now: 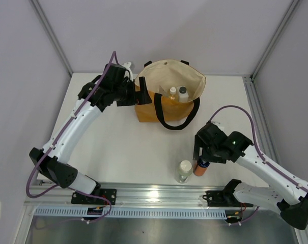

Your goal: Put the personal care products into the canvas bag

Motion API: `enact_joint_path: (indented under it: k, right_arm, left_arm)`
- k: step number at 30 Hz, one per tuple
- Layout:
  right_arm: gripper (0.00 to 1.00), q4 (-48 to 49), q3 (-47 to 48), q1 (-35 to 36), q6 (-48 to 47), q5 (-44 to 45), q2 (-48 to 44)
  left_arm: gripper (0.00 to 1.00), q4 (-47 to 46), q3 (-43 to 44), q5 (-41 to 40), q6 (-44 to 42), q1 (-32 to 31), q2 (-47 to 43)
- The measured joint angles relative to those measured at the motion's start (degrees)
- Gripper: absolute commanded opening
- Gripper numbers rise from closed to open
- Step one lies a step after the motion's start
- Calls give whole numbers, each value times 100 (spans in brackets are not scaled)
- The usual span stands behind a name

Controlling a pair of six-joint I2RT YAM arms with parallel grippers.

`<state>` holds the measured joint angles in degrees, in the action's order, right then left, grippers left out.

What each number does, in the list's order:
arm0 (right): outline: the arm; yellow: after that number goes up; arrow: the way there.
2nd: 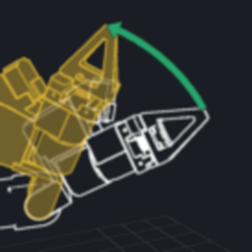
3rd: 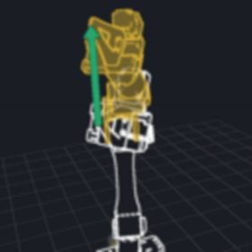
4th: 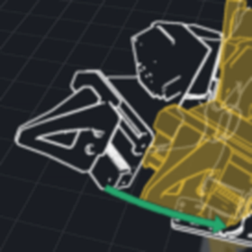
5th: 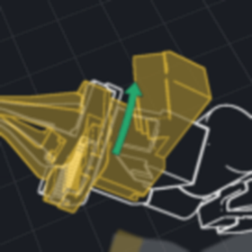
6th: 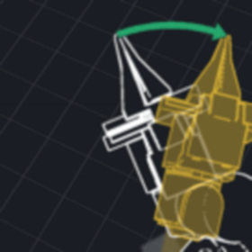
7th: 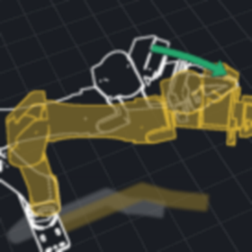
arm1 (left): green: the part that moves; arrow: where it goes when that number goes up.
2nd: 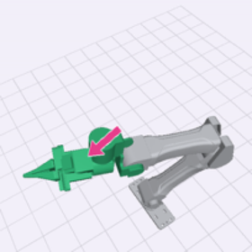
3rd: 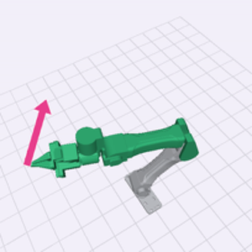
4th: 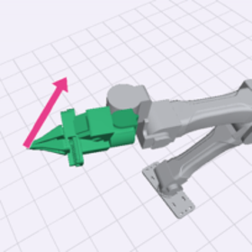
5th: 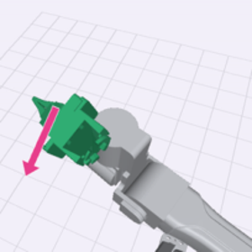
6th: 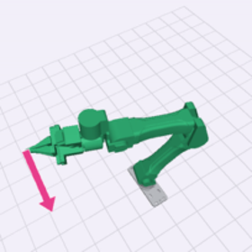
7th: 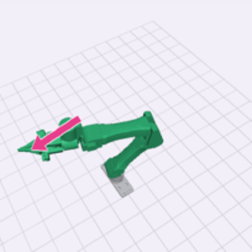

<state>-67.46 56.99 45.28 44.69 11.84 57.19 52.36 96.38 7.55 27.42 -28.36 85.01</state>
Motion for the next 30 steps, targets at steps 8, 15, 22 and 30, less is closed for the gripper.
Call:
enact_joint_path:
  k: [8, 15, 22, 30]
  right_arm:
    - [81, 210, -350, 37, 149, 179, 11]
    - [79, 461, -595, 48, 188, 269, 210]
    - [73, 719, -610, 146, 186, 273, 393]
    - [11, 883, -621, 203, 232, 444, 415]
  left_arm:
    - [99, -13, 0, -33, -2, 0, -22]
    - [99, -46, 0, -37, -2, 0, -31]
    - [99, -46, -2, -66, -2, 0, -31]
    - [100, -46, -2, -94, -2, 0, -31]
